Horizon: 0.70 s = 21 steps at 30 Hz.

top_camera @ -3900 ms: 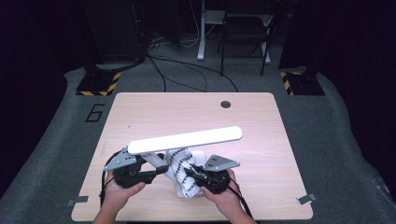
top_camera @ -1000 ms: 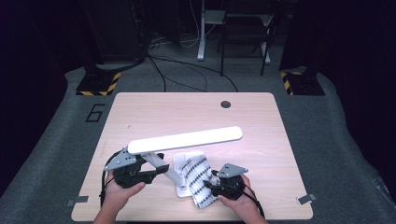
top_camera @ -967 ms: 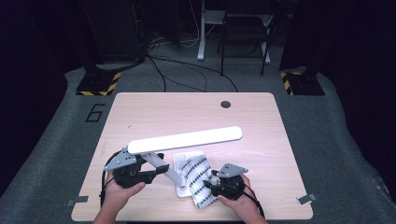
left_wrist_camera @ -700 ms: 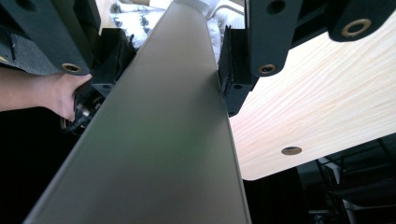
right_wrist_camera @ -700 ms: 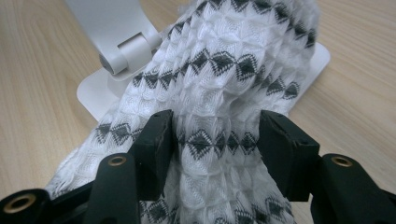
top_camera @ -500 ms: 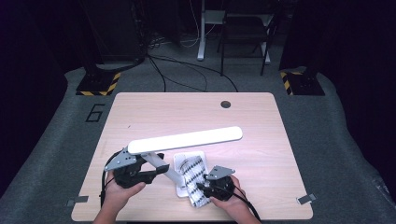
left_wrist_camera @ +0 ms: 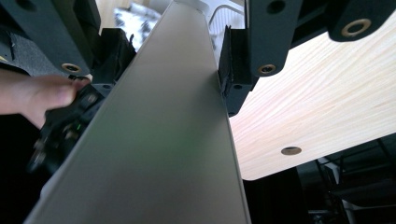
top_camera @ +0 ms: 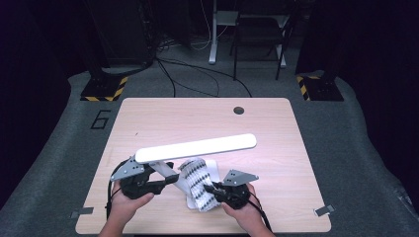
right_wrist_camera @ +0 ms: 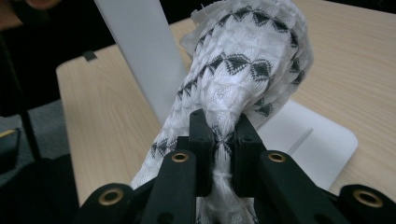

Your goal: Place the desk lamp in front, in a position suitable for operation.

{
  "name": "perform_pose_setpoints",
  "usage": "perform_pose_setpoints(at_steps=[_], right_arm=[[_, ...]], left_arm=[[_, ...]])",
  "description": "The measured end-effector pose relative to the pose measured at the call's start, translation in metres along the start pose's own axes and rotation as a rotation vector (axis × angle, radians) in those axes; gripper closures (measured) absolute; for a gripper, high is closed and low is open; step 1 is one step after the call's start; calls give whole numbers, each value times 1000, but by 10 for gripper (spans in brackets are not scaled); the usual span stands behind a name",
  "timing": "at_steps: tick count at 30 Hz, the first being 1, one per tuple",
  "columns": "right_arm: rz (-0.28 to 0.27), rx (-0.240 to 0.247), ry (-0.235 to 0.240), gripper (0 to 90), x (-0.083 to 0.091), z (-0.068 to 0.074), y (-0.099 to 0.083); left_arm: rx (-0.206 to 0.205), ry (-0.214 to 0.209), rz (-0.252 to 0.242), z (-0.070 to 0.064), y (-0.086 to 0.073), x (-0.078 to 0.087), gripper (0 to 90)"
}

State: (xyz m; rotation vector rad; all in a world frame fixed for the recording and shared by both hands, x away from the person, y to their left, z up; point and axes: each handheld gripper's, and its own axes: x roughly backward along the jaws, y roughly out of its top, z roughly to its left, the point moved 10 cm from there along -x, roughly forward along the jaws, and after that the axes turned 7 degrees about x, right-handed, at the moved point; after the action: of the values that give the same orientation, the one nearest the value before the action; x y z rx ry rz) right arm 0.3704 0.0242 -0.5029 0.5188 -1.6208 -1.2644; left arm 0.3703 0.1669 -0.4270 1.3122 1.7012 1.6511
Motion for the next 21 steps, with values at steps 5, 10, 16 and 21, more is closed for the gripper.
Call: perform_pose_setpoints(at_steps=[5,10,16,21], right_arm=[[-22,14,33,812,1,8,16],[-68,-9,85,812,-2,20,31],[-126,-39,129,812,-8,28,50],[-120,-19,140,812,-20,36,55]], left_arm=[[-1,0,2,0,0,0,536],[-1,0,1,0,0,0,536],[-1,-1,2,0,0,0,536],[0,1,0,-1,0,-1,536]])
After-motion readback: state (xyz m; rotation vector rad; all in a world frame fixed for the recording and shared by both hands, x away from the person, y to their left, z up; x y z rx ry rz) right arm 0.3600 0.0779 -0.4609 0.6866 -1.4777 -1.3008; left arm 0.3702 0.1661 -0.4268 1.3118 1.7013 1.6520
